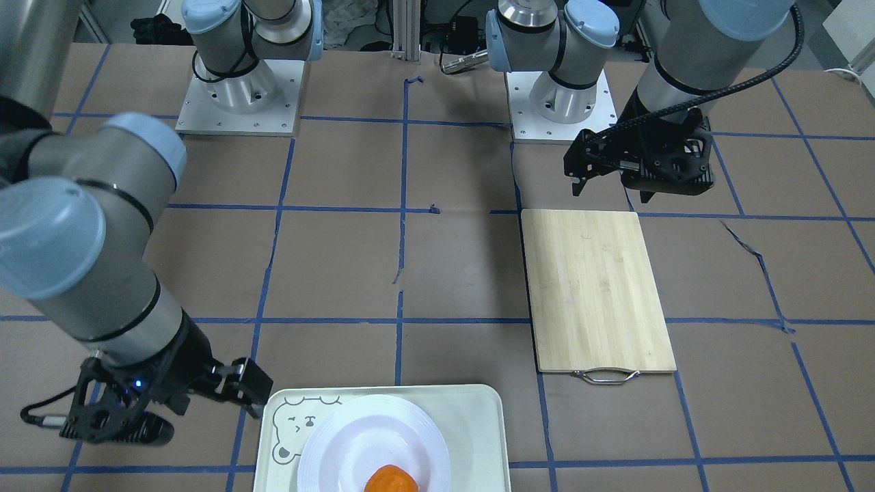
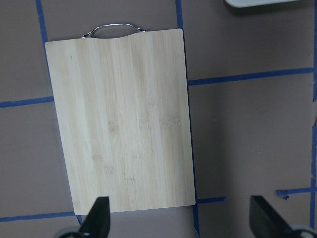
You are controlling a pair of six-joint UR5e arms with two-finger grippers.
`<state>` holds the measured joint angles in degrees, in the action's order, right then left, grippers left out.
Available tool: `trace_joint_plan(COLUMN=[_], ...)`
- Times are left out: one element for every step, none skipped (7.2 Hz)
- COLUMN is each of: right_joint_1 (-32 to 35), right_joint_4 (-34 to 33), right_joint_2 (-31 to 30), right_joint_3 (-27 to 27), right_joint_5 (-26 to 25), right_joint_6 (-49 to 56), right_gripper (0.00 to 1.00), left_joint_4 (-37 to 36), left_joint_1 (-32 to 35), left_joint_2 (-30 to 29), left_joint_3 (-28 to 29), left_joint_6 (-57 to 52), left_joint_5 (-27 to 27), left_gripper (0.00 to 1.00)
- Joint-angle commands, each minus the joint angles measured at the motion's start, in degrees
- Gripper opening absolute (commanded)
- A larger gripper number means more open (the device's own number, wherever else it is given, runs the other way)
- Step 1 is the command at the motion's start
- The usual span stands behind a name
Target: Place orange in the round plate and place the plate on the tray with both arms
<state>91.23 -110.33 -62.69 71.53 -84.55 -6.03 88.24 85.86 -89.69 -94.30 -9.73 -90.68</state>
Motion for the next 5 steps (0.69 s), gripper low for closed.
trace_joint_plan(right_joint_1=[2.1, 2.0, 1.4, 1.2, 1.7], right_joint_4=[12.7, 18.3, 21.5, 21.7, 21.7], right_joint_2=[-10.2, -14.3, -15.8, -16.1, -16.4], right_joint_3=[1.7, 2.8, 3.8, 4.1, 4.1], right_joint_5=[-7.3, -7.6, -7.2, -7.5, -6.9], right_joint_6=[1.6, 1.8, 1.5, 1.8, 1.8], right_gripper=[1.00, 1.00, 1.00, 1.00, 1.00], left_joint_4=[0.0, 0.1, 0.1, 0.1, 0.1], left_joint_1=[0.0, 0.0, 0.0, 0.1, 0.1], left_joint_2=[0.0, 0.0, 0.0, 0.0, 0.0], left_joint_3=[0.0, -0.1, -0.3, -0.4, -0.4], left_joint_6=[0.1, 0.1, 0.1, 0.1, 0.1], left_joint_5=[-0.4, -0.4, -0.4, -0.4, -0.4], left_gripper=[1.00, 1.00, 1.00, 1.00, 1.00])
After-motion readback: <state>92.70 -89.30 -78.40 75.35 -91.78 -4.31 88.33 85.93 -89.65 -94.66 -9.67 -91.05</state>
